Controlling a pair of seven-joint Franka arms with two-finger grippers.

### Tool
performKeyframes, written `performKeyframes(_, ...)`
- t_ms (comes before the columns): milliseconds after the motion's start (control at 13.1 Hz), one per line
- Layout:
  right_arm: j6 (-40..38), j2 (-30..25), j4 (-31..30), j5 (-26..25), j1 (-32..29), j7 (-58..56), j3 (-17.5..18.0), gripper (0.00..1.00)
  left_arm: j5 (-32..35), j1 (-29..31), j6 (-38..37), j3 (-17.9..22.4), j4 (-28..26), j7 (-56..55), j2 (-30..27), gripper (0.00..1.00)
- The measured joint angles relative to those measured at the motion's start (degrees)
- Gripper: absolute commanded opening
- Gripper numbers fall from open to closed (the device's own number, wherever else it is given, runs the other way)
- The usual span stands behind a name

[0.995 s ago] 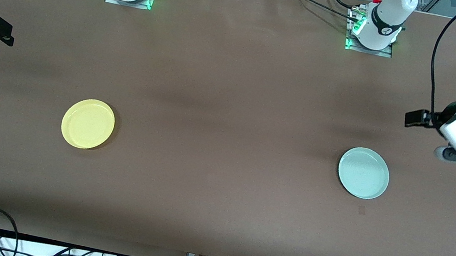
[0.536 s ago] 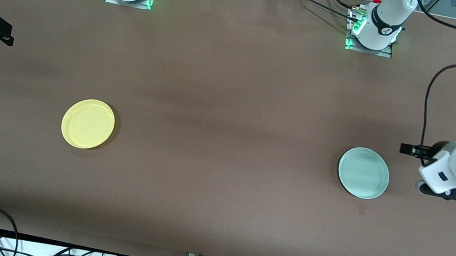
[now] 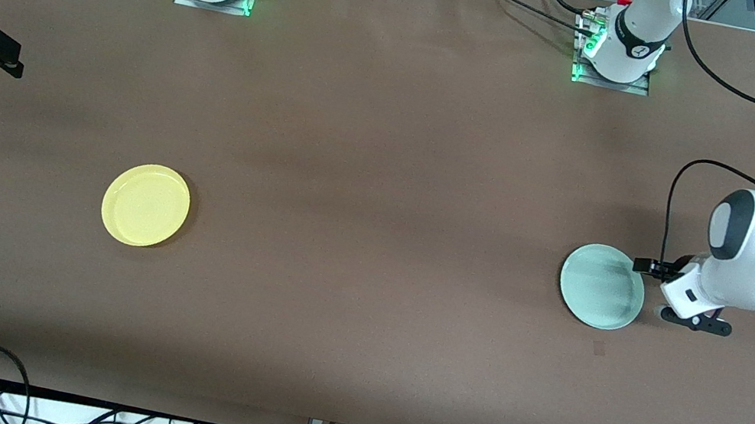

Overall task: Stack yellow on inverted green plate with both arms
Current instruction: 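Lower the left gripper to the rim of the green plate, then grasp the green plate with the left gripper while the right gripper reaches yellow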

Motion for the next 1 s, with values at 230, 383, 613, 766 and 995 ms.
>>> performKeyframes(230,-0.1,1.2,-0.1,0.0,0.0,0.0,0.0,1.0,0.0,1.1,13.6,0.1,-9.1,0.0,-1.2,1.0)
performKeyframes(383,-0.1,1.9,-0.2,0.0,0.0,0.0,0.0,1.0,0.0,1.3,16.8,0.1,-10.9,0.0,-1.3,1.0)
performKeyframes(613,-0.1,2.4,-0.2,0.0,0.0,0.0,0.0,1.0,0.0,1.2,18.5,0.0,-11.0,0.0,-1.3,0.88)
performKeyframes(766,-0.2,3.0,-0.3,0.0,-0.1,0.0,-0.1,1.0,0.0,1.2,18.7,-0.1,-10.7,-0.2,-1.3,0.86)
performKeyframes(995,-0.2,4.5,-0.4,0.0,-0.2,0.0,-0.2,1.0,0.0,1.2,18.7,-0.2,-10.0,-1.0,-1.1,0.54)
